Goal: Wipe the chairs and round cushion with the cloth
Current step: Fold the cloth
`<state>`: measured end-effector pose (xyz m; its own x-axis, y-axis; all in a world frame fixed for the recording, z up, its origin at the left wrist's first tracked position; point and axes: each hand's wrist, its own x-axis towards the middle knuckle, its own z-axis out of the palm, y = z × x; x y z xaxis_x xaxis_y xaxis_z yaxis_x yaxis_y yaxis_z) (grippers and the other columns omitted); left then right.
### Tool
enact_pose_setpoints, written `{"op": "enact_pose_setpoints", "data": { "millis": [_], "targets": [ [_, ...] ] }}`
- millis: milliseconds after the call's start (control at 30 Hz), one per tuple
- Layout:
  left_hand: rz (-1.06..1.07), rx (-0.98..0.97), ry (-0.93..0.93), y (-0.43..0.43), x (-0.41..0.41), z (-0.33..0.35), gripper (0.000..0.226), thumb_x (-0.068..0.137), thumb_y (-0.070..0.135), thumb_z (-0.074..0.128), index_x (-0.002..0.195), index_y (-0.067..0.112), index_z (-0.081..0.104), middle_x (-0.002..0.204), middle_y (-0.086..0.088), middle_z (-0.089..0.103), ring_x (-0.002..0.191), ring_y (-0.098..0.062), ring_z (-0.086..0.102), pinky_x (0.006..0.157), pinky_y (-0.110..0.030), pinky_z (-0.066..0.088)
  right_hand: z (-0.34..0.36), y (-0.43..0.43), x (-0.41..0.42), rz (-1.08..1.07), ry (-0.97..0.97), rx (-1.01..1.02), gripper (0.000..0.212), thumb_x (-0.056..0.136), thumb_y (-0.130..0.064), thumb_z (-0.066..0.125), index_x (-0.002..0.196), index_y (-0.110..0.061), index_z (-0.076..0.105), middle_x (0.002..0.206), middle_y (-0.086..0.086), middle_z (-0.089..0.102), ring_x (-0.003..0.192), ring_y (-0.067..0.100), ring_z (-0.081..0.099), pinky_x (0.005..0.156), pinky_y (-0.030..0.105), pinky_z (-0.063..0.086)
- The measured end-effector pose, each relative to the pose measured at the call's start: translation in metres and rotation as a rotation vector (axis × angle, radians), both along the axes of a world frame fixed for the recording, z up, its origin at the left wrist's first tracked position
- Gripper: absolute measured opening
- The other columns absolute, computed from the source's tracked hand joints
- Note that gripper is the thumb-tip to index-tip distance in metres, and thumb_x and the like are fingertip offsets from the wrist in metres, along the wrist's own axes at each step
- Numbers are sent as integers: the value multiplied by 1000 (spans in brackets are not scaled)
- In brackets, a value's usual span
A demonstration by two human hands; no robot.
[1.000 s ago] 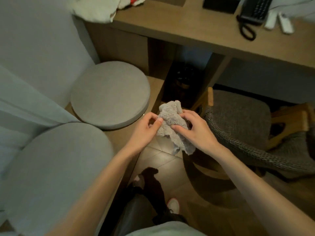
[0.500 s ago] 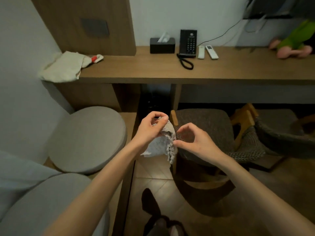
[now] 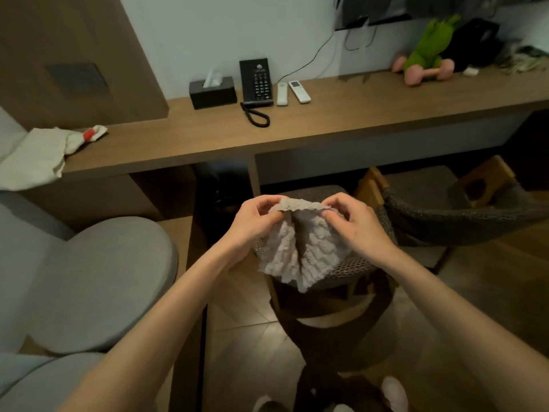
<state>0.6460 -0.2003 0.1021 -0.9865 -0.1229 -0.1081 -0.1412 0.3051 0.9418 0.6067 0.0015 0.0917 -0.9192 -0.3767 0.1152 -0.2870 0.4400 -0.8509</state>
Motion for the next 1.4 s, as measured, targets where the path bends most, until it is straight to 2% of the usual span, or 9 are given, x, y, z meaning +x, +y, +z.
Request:
{"op": "enact_pose_setpoints", "data": {
  "millis": [67,200,333,500,700,900,1067,1300,1400],
  "targets": [
    [-26,-212,75,30,-19,-5,24,94,15,56,117,18,64,99,14,61,95,1,57,76,-9,48,1,37,-23,-21,52,18,10,95,-23,57,100,-18,64,92,-10,65,88,5,60,78,30,48],
    [-34,-559,133,102,-57,-18,15,96,21,52,104,17,64,96,4,56,87,-6,51,74,-22,42,10,122,-76,-40,109,51,9,94,-28,59,97,-23,65,90,-11,66,84,7,61,72,30,47],
    [34,-593,104,167,-87,-11,10,95,22,54,98,19,62,87,6,57,76,-7,52,59,-13,37,30,204,-127,-90,118,83,18,83,-43,70,80,-26,68,78,-16,66,76,-3,60,63,20,45],
    [129,-337,-128,222,-139,21,21,86,37,67,90,17,67,83,3,65,76,-9,60,60,-22,47,54,279,-196,-221,66,81,29,64,-53,82,63,-30,66,65,-18,65,65,-8,60,52,8,40],
    [192,9,-243,272,-209,38,22,87,34,68,82,13,65,72,1,64,54,-3,62,45,-15,47,55,312,-270,-217,-205,-123,18,71,-30,84,76,-21,70,84,1,73,84,14,70,68,31,58],
    [99,158,-296,317,-292,33,34,93,31,61,110,2,66,105,-11,71,85,-21,70,72,-26,59,52,310,-328,-46,-335,-203,9,81,-15,76,88,-12,71,84,2,73,80,12,70,58,17,53],
    [143,342,-302,337,-359,24,29,90,21,66,107,-3,68,100,-15,70,83,-21,69,71,-24,59,37,307,-372,60,-227,-127,7,80,-16,77,87,-16,76,84,0,75,82,12,71,69,22,56],
    [303,597,-415,343,-439,7,11,91,6,61,89,-4,65,63,-7,70,54,-11,67,53,-17,55,13,313,-423,195,-268,-145,34,80,-11,76,112,-20,70,108,-7,71,101,3,65,91,24,53],
    [298,794,-528,344,-458,3,9,92,4,57,89,-4,61,65,-12,69,54,-14,68,57,-21,58,-2,317,-436,247,-249,-81,55,73,-9,81,121,-25,62,120,-11,62,111,1,57,93,20,48]
  ]
}}
